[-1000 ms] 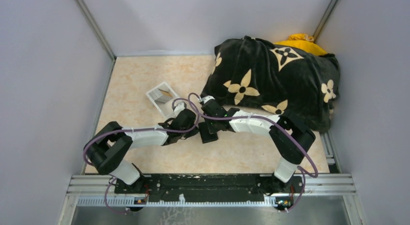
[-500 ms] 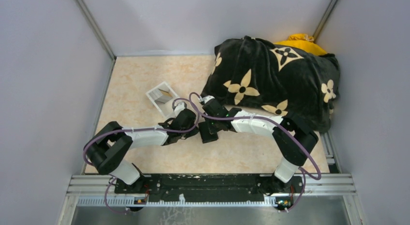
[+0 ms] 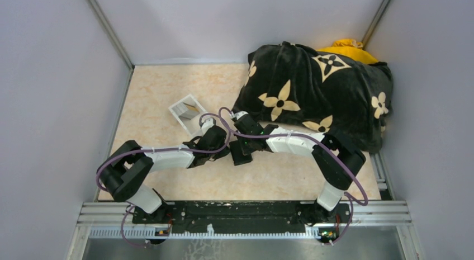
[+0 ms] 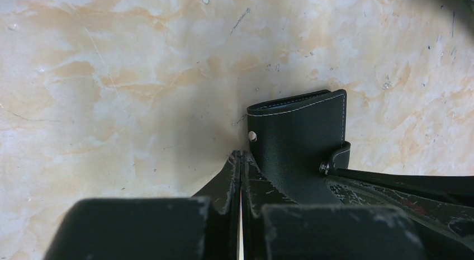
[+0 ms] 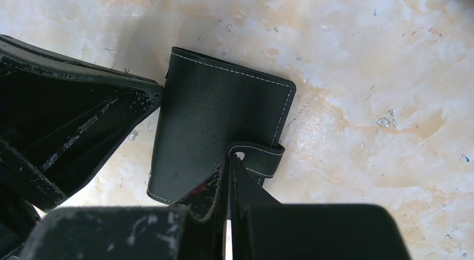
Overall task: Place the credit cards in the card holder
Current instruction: Close the card holder at the center of the board.
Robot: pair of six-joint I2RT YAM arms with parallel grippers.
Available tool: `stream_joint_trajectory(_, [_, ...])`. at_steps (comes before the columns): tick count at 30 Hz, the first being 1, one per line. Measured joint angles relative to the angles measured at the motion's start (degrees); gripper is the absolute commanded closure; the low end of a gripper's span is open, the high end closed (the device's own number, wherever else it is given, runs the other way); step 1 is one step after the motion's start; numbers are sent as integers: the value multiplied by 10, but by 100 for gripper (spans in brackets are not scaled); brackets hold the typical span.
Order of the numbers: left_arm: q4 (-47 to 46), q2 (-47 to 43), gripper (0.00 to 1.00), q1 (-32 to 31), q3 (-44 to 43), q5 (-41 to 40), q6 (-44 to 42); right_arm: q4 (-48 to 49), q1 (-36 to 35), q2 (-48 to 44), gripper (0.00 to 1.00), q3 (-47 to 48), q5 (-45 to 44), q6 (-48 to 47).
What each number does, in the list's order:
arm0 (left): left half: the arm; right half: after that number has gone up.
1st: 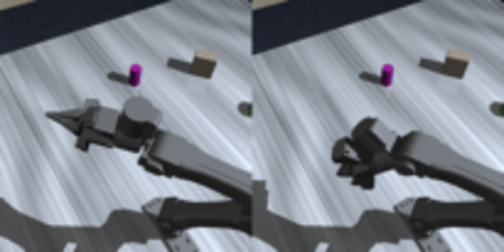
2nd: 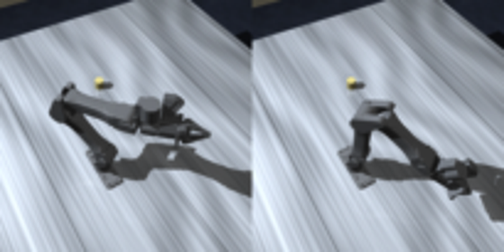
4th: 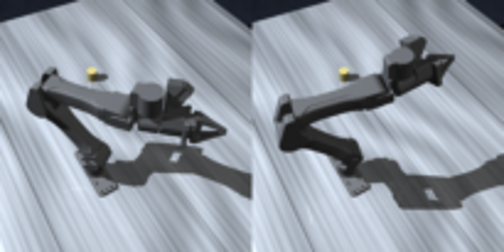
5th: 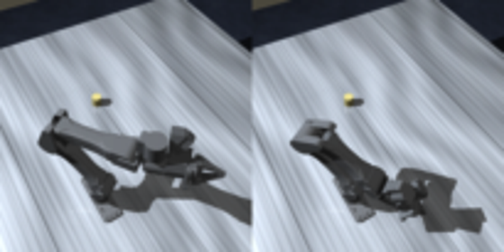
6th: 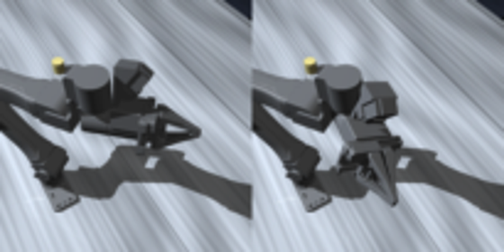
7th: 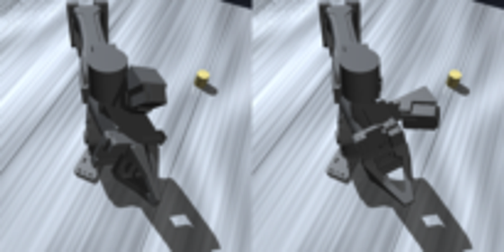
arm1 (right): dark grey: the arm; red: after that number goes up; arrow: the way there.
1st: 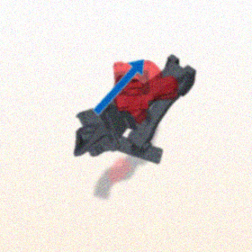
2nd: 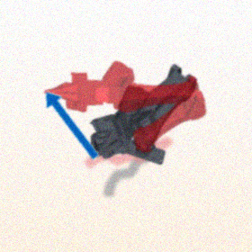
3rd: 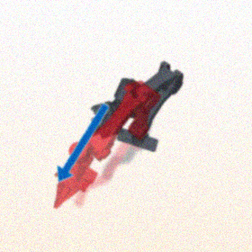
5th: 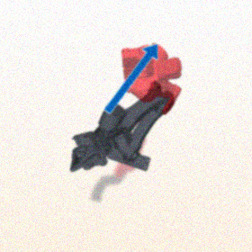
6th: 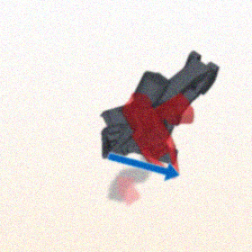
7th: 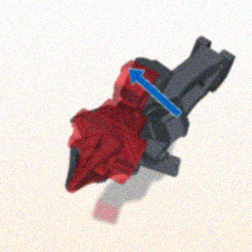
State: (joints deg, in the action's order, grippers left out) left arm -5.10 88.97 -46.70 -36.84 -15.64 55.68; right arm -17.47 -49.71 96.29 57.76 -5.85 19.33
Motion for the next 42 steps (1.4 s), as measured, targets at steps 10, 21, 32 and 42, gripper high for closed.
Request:
stream_joint_trajectory(10, [0,0,100,2,0,3,0,0,0,0,100,0,1,0])
stream_joint_trajectory(21, [0,0,100,2,0,7,0,-1,0,7,100,7,4,0])
stream_joint_trajectory(32, [-1,0,100,2,0,7,0,-2,1,9,100,12,3,0])
stream_joint_trajectory(42, [-3,1,100,2,0,7,0,-2,4,9,100,12,3,0])
